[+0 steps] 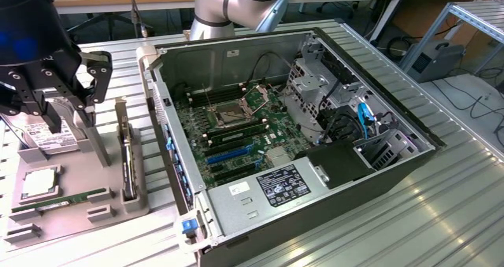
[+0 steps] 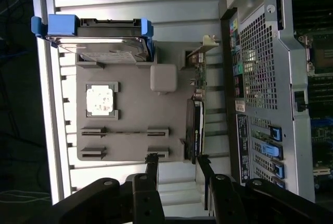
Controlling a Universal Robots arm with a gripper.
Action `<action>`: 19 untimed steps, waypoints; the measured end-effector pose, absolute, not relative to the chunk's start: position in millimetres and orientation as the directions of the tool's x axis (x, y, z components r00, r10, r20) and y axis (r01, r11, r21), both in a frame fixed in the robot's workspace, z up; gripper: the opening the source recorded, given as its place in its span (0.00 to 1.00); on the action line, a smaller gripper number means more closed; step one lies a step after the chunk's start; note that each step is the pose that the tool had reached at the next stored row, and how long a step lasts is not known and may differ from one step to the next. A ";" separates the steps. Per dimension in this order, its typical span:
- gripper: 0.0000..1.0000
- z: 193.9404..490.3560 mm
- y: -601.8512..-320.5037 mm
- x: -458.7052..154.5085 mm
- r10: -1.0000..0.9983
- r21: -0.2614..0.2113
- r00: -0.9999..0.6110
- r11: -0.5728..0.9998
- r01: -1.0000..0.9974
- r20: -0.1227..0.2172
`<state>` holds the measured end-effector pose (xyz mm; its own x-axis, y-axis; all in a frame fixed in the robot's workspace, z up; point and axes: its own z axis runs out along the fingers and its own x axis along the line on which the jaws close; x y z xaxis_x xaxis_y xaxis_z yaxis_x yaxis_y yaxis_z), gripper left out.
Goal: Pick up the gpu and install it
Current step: 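Pick up the gpu and move the gpu toward the slot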
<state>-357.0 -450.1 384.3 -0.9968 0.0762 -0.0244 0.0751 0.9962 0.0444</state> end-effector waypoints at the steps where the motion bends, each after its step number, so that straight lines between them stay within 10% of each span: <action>1: 0.42 383.9 -450.1 -357.0 0.076 0.044 -0.997 0.996 0.075 -0.024; 19: 0.42 367.0 -450.1 -357.0 0.076 0.044 -0.997 0.996 0.075 -0.024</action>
<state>-357.0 -450.1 367.0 -0.9968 0.0762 -0.0244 0.0751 0.9962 0.0443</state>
